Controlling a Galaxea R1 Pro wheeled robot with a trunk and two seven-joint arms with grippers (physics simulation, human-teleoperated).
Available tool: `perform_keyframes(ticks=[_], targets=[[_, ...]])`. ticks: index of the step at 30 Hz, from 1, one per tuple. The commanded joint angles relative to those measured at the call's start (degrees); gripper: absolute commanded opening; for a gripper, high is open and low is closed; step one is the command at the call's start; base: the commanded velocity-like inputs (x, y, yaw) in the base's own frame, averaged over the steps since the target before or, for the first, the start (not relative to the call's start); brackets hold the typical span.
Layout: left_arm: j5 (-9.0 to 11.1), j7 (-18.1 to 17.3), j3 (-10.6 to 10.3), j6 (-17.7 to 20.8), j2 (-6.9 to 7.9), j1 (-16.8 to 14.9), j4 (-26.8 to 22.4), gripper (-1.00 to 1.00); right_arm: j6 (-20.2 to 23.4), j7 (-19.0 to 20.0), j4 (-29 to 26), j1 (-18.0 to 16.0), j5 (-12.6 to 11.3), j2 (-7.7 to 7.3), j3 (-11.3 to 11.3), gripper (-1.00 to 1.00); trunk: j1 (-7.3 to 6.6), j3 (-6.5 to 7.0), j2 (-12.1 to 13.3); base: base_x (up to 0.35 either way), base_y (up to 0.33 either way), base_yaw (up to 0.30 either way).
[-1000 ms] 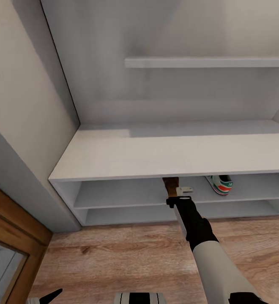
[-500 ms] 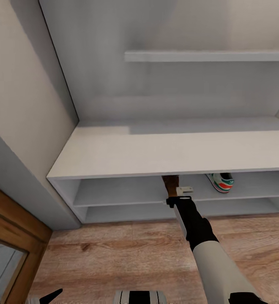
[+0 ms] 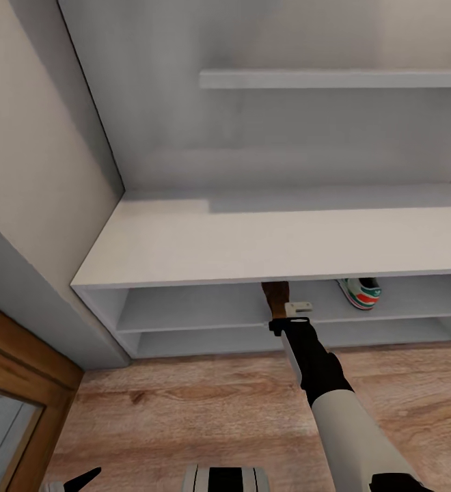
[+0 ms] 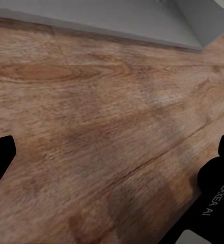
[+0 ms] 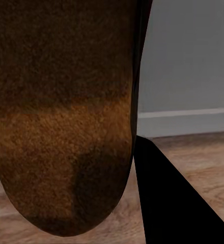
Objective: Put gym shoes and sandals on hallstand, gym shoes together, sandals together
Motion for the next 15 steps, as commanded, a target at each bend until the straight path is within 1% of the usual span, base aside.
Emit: perform_keyframes(ticks=[1,4,12,15], targets=[[0.1,-0.18,0.04,-0.35,0.0,-0.04,0.05,1.0,0.32,-0.04,-0.06,-0.02,0.38,0.06,-0.14,-1.0,0.01,-0.04,-0.02,0.181,0.0,0.0],[0.11,-0.18,0.04,-0.35,-0.03,-0.03,0.06,1.0,0.32,-0.04,-0.06,-0.02,0.38,0.06,-0.14,-1.0,0.01,-0.05,-0.02,0.194,0.0,0.0],[0.12,-0.19,0.04,-0.36,-0.04,-0.04,0.04,1.0,0.32,-0.04,-0.06,-0.02,0.45,0.06,-0.14,-1.0,0.01,-0.05,-0.02,0.039,0.0,0.0],[0.12,-0.19,0.04,-0.35,-0.04,-0.03,0.06,1.0,0.32,-0.04,-0.06,-0.02,0.45,0.06,-0.14,-1.0,0.01,-0.05,-0.02,0.196,0.0,0.0]])
